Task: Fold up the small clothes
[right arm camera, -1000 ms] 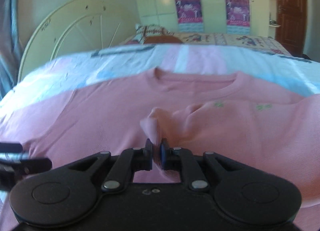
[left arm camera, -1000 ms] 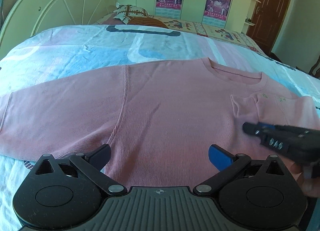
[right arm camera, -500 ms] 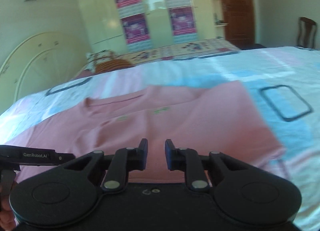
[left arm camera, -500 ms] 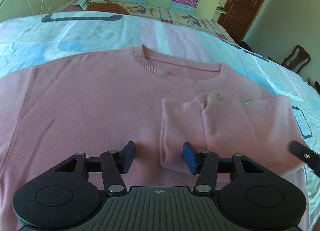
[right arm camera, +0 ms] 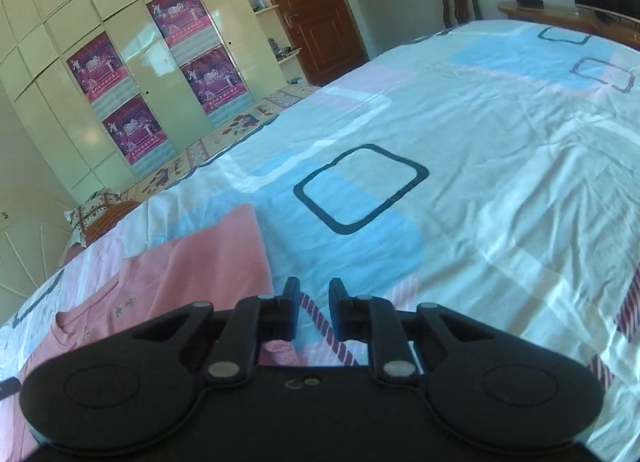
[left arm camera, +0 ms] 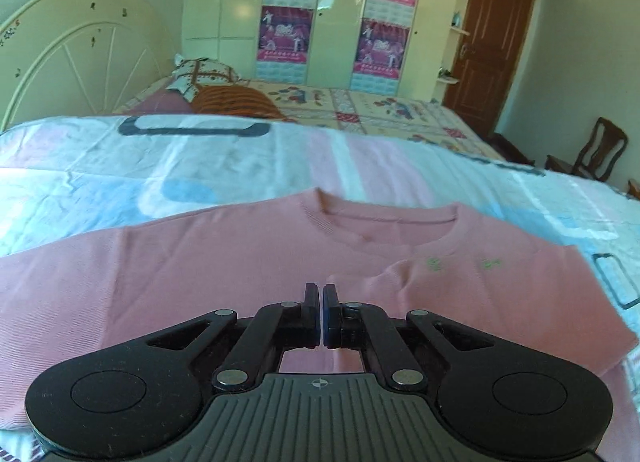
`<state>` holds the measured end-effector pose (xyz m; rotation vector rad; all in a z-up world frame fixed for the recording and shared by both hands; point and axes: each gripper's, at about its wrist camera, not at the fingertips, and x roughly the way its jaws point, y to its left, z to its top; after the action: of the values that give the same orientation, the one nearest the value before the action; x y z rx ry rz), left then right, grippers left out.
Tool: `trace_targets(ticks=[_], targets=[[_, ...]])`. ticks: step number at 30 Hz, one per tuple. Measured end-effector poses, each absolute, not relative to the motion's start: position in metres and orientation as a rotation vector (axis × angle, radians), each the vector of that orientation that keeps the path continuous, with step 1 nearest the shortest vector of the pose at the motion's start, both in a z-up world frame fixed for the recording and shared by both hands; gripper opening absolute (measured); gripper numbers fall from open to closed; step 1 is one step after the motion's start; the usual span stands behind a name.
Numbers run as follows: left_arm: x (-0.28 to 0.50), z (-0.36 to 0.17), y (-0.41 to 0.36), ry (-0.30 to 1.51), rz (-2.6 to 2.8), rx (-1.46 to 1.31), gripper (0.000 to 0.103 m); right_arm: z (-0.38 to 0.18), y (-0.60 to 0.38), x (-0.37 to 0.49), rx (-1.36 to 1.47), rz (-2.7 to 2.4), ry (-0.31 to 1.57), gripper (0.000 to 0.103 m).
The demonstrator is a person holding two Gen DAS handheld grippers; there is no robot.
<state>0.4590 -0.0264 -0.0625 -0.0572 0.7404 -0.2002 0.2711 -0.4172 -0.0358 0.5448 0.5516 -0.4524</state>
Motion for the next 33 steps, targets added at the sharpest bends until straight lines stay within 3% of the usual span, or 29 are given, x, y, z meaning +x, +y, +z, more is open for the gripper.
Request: trace_targets(ticks=[3, 7, 8, 10, 11, 12, 14, 15, 17, 18, 23, 25, 26, 28, 31, 32, 33], targets=[[0.460, -0.075, -0.016, 0.762, -0.181, -0.070, 0.001, -0.035, -0.410, 0.278, 0.521, -0.390, 0.566, 0.007], [0.463, -0.088, -0.020, 0.806, -0.240, -0.106, 0.002, -0.031, -0.397, 0.287, 0.468, -0.343, 0.583, 0.007], [0.464, -0.089, -0.023, 0.809, -0.249, -0.113, 0.007, -0.031, -0.395, 0.288, 0.462, -0.334, 0.588, 0.008], [0.464, -0.090, -0.029, 0.799, -0.264, -0.114, 0.064, -0.030, -0.392, 0.290, 0.443, -0.324, 0.598, 0.010], [0.466, -0.091, -0.032, 0.792, -0.256, -0.106, 0.070, -0.030, -0.392, 0.291, 0.436, -0.322, 0.600, 0.010], [0.469, -0.094, -0.037, 0.809, -0.264, -0.102, 0.071, -0.029, -0.391, 0.291, 0.432, -0.322, 0.602, 0.010], [0.477, -0.101, -0.043, 0.861, -0.302, -0.121, 0.061, -0.029, -0.391, 0.292, 0.424, -0.323, 0.607, 0.010], [0.480, -0.106, -0.049, 0.890, -0.316, -0.119, 0.039, -0.029, -0.390, 0.292, 0.417, -0.324, 0.610, 0.010], [0.480, -0.109, -0.058, 0.874, -0.317, -0.079, 0.028, -0.031, -0.391, 0.293, 0.409, -0.328, 0.619, 0.010], [0.480, -0.108, -0.062, 0.867, -0.336, -0.074, 0.006, -0.032, -0.391, 0.293, 0.407, -0.329, 0.624, 0.010], [0.458, -0.073, -0.049, 0.679, -0.296, -0.100, 0.005, -0.044, -0.393, 0.298, 0.377, -0.338, 0.689, 0.009], [0.458, -0.076, -0.046, 0.689, -0.275, -0.070, 0.005, -0.045, -0.395, 0.294, 0.390, -0.333, 0.672, 0.003], [0.460, -0.081, -0.044, 0.709, -0.267, -0.060, 0.005, -0.041, -0.394, 0.289, 0.394, -0.335, 0.629, 0.010], [0.466, -0.091, -0.039, 0.748, -0.264, -0.056, 0.005, -0.036, -0.392, 0.284, 0.402, -0.315, 0.586, 0.010], [0.467, -0.106, -0.038, 0.786, -0.273, -0.050, 0.005, -0.048, -0.386, 0.299, 0.335, -0.282, 0.694, 0.008], [0.466, -0.108, -0.038, 0.782, -0.277, -0.046, 0.005, -0.056, -0.386, 0.305, 0.309, -0.306, 0.754, 0.001], [0.466, -0.108, -0.039, 0.782, -0.279, -0.041, 0.006, -0.058, -0.388, 0.305, 0.311, -0.309, 0.745, 0.001]])
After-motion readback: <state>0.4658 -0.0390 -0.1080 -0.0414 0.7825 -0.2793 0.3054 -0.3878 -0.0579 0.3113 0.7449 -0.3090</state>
